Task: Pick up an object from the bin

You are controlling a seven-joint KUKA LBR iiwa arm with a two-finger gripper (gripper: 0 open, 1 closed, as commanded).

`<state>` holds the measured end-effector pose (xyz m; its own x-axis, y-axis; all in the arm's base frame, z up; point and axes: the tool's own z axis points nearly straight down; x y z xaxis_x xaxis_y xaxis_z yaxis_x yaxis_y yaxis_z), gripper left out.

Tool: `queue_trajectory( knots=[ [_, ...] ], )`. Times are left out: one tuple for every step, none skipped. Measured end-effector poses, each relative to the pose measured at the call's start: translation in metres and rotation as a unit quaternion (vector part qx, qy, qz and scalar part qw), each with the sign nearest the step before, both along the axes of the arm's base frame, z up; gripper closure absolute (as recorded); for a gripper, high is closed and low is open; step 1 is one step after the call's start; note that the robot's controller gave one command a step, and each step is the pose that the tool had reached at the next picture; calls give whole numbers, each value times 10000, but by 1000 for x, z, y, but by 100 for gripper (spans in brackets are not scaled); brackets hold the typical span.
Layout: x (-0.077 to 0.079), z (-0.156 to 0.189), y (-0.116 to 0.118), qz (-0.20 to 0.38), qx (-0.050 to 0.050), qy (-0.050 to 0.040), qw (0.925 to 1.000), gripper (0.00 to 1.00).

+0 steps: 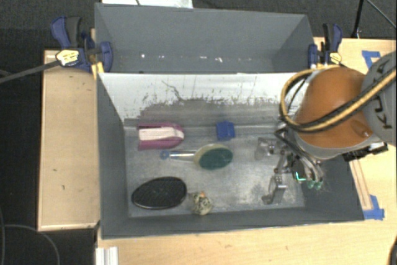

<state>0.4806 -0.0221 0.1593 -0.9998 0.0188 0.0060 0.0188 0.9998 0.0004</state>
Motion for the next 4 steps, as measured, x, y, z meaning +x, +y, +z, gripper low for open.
queue_trajectory(
  knots=[
    [47,-59,73,-847,10,-50,9964,0],
    [48,-57,71,-853,-1,-64,9963,100],
    [48,-58,71,-843,-1,-57,9964,0],
    [77,-87,73,-953,7,-95,9954,0]
  ],
)
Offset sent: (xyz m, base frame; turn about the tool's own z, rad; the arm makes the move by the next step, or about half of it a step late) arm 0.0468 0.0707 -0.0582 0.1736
